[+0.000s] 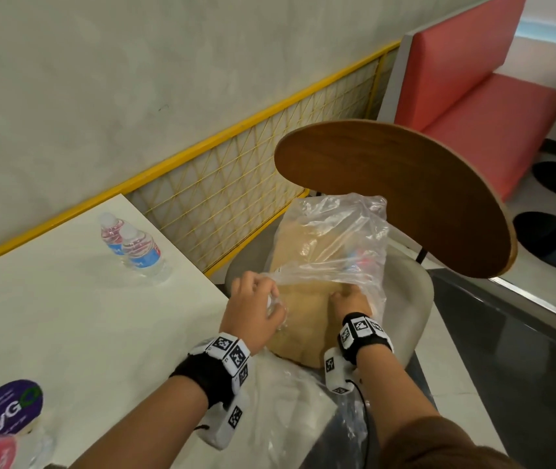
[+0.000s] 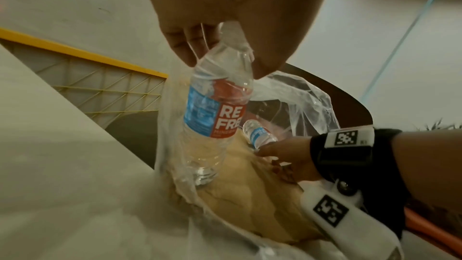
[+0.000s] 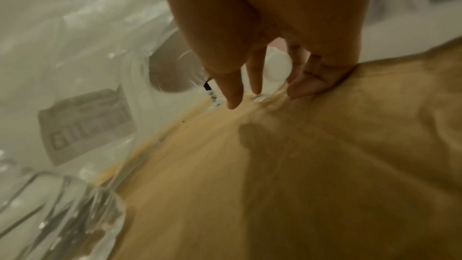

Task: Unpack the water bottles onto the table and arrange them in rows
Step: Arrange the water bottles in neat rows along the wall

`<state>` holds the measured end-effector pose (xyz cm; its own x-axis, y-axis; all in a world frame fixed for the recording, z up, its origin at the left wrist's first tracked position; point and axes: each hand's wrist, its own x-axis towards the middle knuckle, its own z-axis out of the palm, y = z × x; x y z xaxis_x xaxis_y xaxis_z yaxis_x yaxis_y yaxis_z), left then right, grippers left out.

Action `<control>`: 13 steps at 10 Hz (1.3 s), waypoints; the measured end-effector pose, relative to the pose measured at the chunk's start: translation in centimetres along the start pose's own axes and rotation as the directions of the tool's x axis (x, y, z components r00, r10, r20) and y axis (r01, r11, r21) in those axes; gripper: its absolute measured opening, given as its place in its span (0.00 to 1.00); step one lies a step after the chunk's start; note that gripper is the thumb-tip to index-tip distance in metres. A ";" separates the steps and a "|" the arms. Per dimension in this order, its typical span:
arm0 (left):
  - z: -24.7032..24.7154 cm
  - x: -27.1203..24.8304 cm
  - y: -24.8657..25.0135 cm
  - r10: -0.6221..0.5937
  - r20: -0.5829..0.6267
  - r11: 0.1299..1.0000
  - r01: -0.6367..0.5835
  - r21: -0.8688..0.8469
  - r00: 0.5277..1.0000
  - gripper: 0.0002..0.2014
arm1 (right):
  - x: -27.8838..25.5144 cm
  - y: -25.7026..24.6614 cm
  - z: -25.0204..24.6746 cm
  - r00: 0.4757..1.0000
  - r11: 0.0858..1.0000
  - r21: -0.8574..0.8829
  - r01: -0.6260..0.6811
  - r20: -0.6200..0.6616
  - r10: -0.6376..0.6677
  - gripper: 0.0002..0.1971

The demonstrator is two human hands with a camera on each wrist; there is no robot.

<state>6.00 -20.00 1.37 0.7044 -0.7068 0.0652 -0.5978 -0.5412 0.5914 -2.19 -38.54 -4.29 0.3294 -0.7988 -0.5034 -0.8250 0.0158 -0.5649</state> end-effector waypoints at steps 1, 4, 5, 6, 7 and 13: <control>0.4 -0.1 0.1 0.012 0.049 0.984 -0.003 -0.176 0.999 0.03 | -0.8 -0.4 -0.5 1.000 0.998 -0.054 -0.019 0.005 0.020 0.23; 1.5 1.1 -0.3 -0.213 0.164 0.830 0.267 -0.489 0.963 0.21 | 0.0 -1.0 -1.1 0.996 0.984 -0.171 0.059 0.074 -0.046 0.24; 1.4 1.0 -0.6 -0.240 0.161 0.816 0.289 -0.500 0.957 0.17 | -0.3 -1.2 -1.8 0.975 0.999 -0.051 -0.017 0.219 0.028 0.22; 0.9 1.3 -0.6 -0.235 0.165 0.855 0.285 -0.434 0.958 0.14 | -1.9 -1.2 -1.5 0.993 0.996 -0.072 0.046 0.107 -0.039 0.20; 0.3 1.4 -0.2 -0.116 0.214 0.908 0.192 -0.374 0.970 0.14 | -4.3 -0.2 -1.0 0.975 0.973 -0.075 0.217 -0.022 -0.219 0.16; 3.2 1.5 1.8 0.163 0.254 0.978 -0.122 -0.172 0.953 0.25 | -6.9 -2.2 -6.6 0.841 0.817 0.532 0.224 0.318 -0.438 0.11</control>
<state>4.76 -23.53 -0.05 0.4767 -0.8779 -0.0454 -0.6046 -0.3649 0.7081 -5.71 -37.06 4.70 0.7843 -0.4875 -0.3837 -0.3555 0.1535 -0.9220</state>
